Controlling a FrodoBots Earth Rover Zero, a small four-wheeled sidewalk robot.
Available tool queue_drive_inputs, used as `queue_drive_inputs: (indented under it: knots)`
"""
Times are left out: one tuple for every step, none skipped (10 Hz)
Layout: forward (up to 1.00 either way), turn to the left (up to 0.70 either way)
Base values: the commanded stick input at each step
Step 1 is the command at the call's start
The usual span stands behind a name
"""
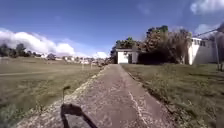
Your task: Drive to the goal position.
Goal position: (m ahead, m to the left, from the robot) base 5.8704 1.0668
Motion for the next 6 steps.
queue_drive_inputs:
  knots:
    - [1.0,0.0]
    - [1.0,0.0]
    - [1.0,0.0]
    - [1.0,0.0]
    - [1.0,0.0]
    - [1.0,0.0]
